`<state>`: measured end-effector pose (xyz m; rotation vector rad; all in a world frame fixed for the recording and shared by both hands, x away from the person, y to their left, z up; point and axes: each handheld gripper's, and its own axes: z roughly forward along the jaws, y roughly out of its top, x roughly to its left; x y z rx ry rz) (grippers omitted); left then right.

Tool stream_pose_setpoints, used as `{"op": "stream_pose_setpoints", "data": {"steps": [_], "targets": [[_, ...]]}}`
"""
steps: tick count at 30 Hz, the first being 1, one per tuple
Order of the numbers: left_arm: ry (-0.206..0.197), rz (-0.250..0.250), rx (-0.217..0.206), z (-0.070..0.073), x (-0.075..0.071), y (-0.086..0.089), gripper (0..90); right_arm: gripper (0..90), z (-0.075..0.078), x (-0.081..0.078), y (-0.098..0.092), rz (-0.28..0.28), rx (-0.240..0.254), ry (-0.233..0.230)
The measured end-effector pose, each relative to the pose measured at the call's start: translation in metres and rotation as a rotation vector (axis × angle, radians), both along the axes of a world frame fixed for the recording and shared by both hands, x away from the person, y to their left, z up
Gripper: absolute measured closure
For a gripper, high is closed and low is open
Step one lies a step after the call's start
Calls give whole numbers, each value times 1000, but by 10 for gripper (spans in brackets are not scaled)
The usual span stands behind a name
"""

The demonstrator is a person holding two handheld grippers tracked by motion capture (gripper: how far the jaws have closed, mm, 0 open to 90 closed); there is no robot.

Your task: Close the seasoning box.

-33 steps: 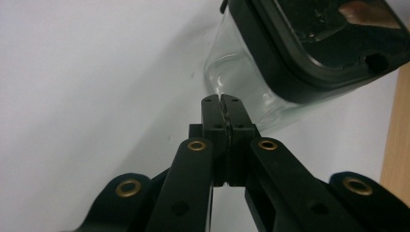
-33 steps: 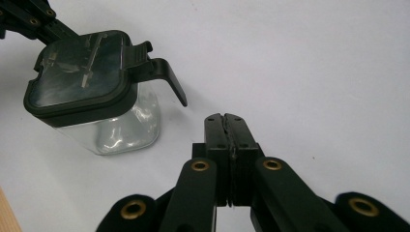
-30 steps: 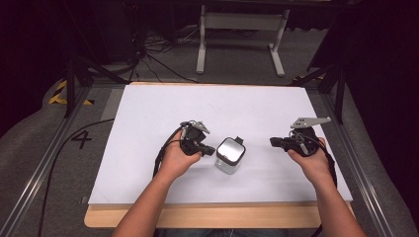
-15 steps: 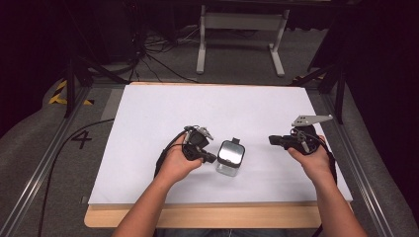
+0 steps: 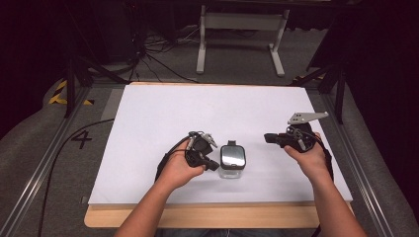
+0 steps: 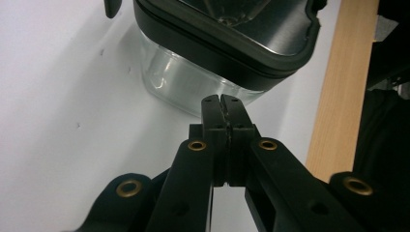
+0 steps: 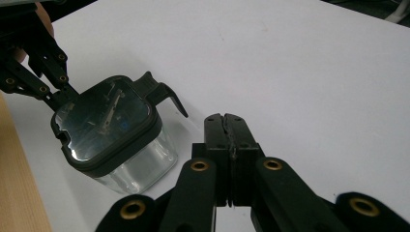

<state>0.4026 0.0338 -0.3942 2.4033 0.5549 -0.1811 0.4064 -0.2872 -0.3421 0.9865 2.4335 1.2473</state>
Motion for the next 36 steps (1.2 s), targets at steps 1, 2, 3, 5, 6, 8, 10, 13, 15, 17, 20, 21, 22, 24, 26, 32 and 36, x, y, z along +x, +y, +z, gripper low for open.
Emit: {"op": "stream_pose_setpoints", "data": {"steps": [1,2,3,5,6,8,10,13,15,17,20,21,22,24,26,32,36], "targets": [[-10,8,4,2,-1,2,900,900,0,0,1,0,2,5],[-21,17,11,4,-1,4,900,900,1,1,2,6,-4,-3],[-36,34,19,7,-2,8,900,899,1,0,2,4,-4,-4],[-57,69,-14,16,-3,20,900,898,4,0,2,7,-4,-13],[-64,81,-25,22,-3,27,900,894,6,0,2,5,-4,-20],[-95,130,-45,32,-4,41,865,870,10,0,-2,-3,-1,-32],[-113,169,-54,39,-5,54,849,847,12,0,-5,-15,-5,-41],[-124,228,-70,46,-4,76,798,756,16,2,-14,-42,-14,-59],[-145,275,-75,47,-1,91,760,699,17,4,-21,-69,-23,-65],[-144,336,-65,45,5,108,705,642,17,7,-30,-103,-37,-69],[-145,418,-67,37,12,125,666,592,12,11,-46,-160,-33,-75],[-147,434,-65,34,15,130,657,578,11,12,-49,-173,-31,-73],[-144,461,-72,31,18,134,643,554,8,13,-53,-189,-32,-74],[-144,501,-76,23,23,144,622,520,1,17,-62,-217,-33,-84],[-149,523,-86,16,28,152,609,500,-5,21,-69,-238,-41,-75],[-172,581,-101,-8,38,165,569,470,-26,32,-87,-286,-53,-39],[-170,591,-103,-18,41,168,551,464,-43,39,-95,-301,-39,-23]]}}
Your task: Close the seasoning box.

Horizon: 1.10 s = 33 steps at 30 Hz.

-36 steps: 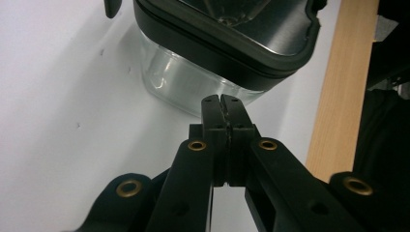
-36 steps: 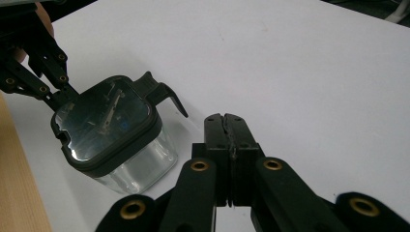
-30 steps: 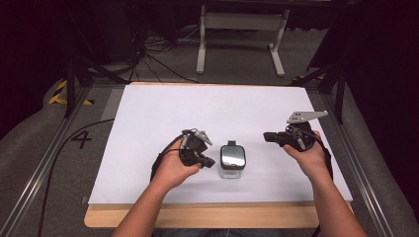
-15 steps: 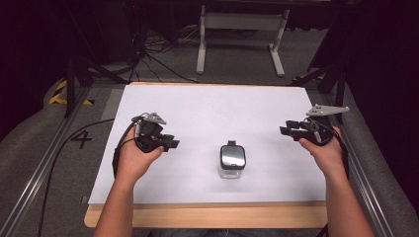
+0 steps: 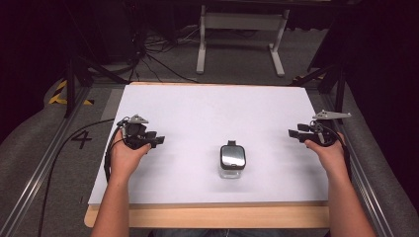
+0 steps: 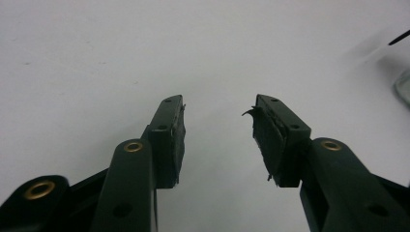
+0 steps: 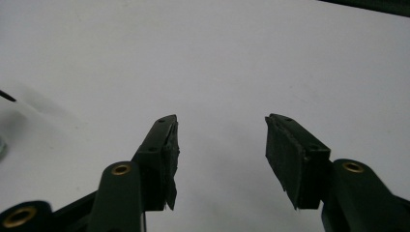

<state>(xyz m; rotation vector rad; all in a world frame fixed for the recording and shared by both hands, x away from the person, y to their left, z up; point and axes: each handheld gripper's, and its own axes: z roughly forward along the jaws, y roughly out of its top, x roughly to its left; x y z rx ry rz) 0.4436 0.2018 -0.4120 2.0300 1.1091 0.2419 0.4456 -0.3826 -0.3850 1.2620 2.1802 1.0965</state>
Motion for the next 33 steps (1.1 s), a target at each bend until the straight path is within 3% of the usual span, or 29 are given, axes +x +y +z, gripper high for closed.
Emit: {"op": "stream_pose_setpoints", "data": {"steps": [2,5,7,14,19,22,26,28,33], "targets": [[-12,7,7,-5,1,2,550,459,-3,1,-1,-2,-1,-3],[-35,48,-17,-13,2,2,575,453,-17,6,-3,-7,21,8],[-63,74,-26,-24,3,0,573,455,-28,8,-1,1,53,-10],[-64,32,26,-33,6,-9,530,453,-48,13,12,37,-13,-24],[-43,13,41,-37,6,-17,508,444,-53,13,20,56,-9,-7],[-57,-17,68,-37,6,-24,490,440,-55,14,24,63,-18,-7],[-48,-40,53,-38,5,-30,478,435,-57,14,28,72,-22,-9],[-24,-49,66,-37,5,-31,472,433,-57,14,28,74,-26,-8],[-39,-52,53,-37,4,-33,466,430,-55,14,28,72,-21,-16]]}}
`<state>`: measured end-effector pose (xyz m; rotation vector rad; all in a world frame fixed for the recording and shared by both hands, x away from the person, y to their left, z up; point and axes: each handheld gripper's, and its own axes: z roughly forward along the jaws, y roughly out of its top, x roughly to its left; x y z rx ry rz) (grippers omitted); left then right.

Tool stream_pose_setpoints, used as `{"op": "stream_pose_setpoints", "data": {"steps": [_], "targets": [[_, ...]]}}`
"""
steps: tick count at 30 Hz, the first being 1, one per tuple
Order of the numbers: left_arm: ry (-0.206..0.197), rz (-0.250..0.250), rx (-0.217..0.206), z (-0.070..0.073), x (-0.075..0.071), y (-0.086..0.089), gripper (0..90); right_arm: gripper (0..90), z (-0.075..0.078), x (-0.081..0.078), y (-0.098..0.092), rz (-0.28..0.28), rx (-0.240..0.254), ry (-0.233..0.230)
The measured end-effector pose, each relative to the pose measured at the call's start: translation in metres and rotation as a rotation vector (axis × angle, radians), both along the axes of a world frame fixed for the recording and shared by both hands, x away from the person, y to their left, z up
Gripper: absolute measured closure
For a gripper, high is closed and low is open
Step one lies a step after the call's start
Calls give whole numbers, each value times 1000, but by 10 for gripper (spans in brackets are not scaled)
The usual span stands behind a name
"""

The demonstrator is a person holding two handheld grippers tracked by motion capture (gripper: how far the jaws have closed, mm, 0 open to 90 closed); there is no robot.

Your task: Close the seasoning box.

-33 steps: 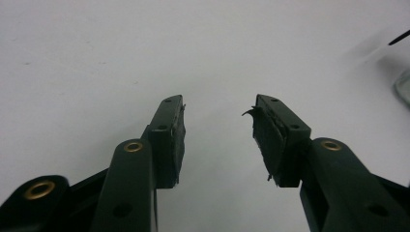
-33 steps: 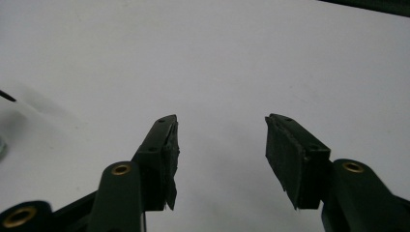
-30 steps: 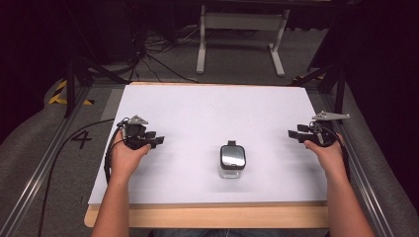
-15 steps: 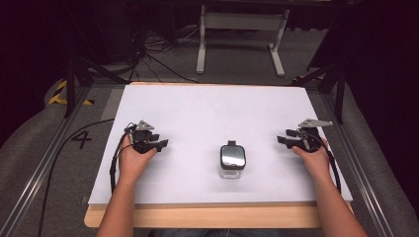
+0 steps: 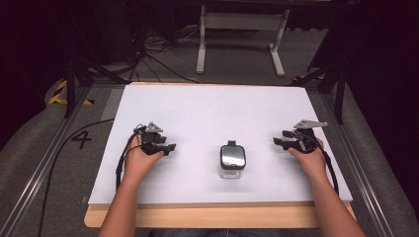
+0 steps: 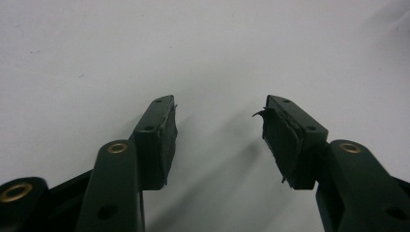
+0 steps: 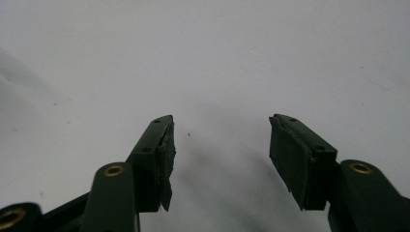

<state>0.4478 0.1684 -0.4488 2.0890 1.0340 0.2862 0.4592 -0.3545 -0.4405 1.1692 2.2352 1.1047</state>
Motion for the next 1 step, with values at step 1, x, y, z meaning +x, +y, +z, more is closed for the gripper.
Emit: {"op": "stream_pose_setpoints", "data": {"steps": [1], "targets": [[1,-6,-2,1,0,0,465,428,0,0,0,-1,-2,2]]}}
